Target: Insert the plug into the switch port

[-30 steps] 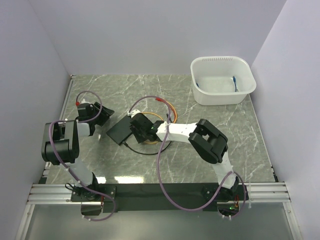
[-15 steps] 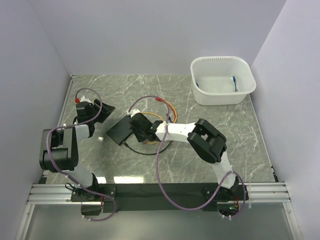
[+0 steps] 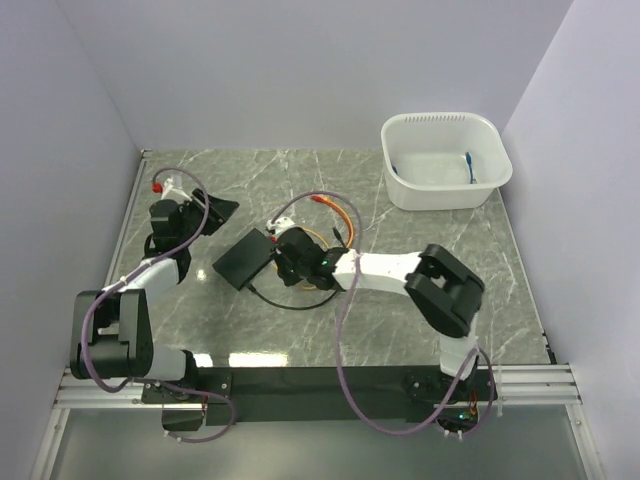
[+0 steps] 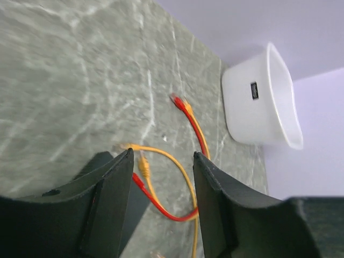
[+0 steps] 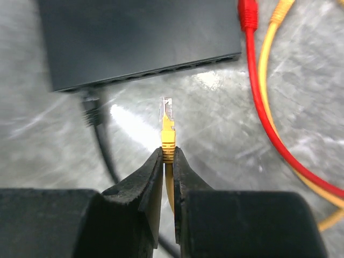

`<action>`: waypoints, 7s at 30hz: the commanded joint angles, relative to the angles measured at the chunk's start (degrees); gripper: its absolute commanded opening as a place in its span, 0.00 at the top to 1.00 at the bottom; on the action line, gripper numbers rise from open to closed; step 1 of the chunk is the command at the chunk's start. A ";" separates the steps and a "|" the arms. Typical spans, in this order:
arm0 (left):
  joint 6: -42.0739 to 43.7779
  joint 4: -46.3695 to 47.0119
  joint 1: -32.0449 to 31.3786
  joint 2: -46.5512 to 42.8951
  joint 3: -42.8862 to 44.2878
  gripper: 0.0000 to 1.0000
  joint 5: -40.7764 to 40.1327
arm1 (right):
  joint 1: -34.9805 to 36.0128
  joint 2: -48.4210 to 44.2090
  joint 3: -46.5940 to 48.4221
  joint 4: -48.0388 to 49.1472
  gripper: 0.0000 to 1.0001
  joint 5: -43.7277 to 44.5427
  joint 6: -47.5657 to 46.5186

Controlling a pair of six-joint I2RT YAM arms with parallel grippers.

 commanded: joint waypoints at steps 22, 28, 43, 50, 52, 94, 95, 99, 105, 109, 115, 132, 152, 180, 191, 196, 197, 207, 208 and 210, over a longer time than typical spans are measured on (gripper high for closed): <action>-10.28 24.39 -14.89 0.49 -3.03 0.48 10.04 | -16.60 -21.16 -25.69 45.33 1.00 -41.93 19.07; -9.76 28.98 -17.08 0.23 -3.56 0.49 13.12 | -21.70 -16.50 -28.86 63.25 1.00 -51.87 32.42; -5.72 24.94 -21.04 -1.88 -2.51 0.50 12.42 | -25.22 -11.05 -30.79 79.09 1.00 -54.42 43.77; -5.72 26.52 -22.18 -1.79 -3.21 0.50 13.30 | -26.89 -7.89 -30.97 85.51 1.00 -54.95 48.87; -5.28 25.64 -22.36 -2.40 -3.12 0.50 13.03 | -26.98 -7.62 -30.97 85.69 1.00 -54.87 49.14; -5.36 24.59 -26.14 1.29 -2.42 0.99 9.96 | -27.51 -8.23 -30.09 77.08 1.00 -54.07 43.87; -5.54 24.32 -26.14 1.29 -2.33 0.99 9.70 | -27.68 -8.76 -29.92 75.51 0.95 -53.99 42.91; -6.06 22.22 -26.14 1.20 -1.81 0.99 7.33 | -27.68 -11.66 -29.74 67.87 0.55 -51.19 37.82; -5.28 16.69 -26.14 -0.12 -1.45 1.00 3.64 | -27.07 -21.67 -29.65 48.62 0.38 -42.84 24.28; -5.80 10.62 -25.27 -0.73 -0.92 0.99 -2.42 | -24.44 -26.60 -25.98 34.15 0.38 -34.23 15.16; -11.24 12.88 -16.41 1.37 -4.26 1.00 0.37 | -15.75 -24.77 -14.74 19.01 0.42 -19.81 5.91; -15.12 12.37 -5.58 4.63 -8.22 1.00 3.81 | -4.30 -1.30 17.10 -4.92 0.59 2.00 -6.40; -14.41 13.42 -5.05 6.39 -8.04 1.00 4.77 | -3.95 4.95 21.32 -2.73 0.63 -6.17 -4.74; -14.06 13.95 -5.05 5.59 -8.92 1.00 5.39 | -4.83 7.06 20.97 1.05 0.71 -8.81 -1.49; -13.97 14.39 -5.05 5.07 -9.19 1.00 5.56 | -5.62 7.32 21.24 0.96 0.71 -6.97 -0.26; -14.06 14.74 -5.05 5.59 -9.19 0.99 5.56 | -6.06 6.18 20.18 2.37 0.71 -8.10 0.27; -14.06 14.83 -5.05 5.59 -9.19 1.00 5.65 | -6.15 6.27 20.18 2.46 0.70 -8.28 0.45; -13.97 15.00 -5.05 5.86 -9.18 0.99 5.65 | -6.15 5.65 19.48 2.72 0.67 -8.72 0.45; -14.06 15.00 -5.13 5.86 -9.19 0.99 5.65 | -6.24 5.56 19.48 2.72 0.68 -8.72 0.45; -13.98 15.09 -5.05 6.12 -9.19 0.99 5.65 | -6.06 5.56 19.48 2.72 0.69 -8.81 0.45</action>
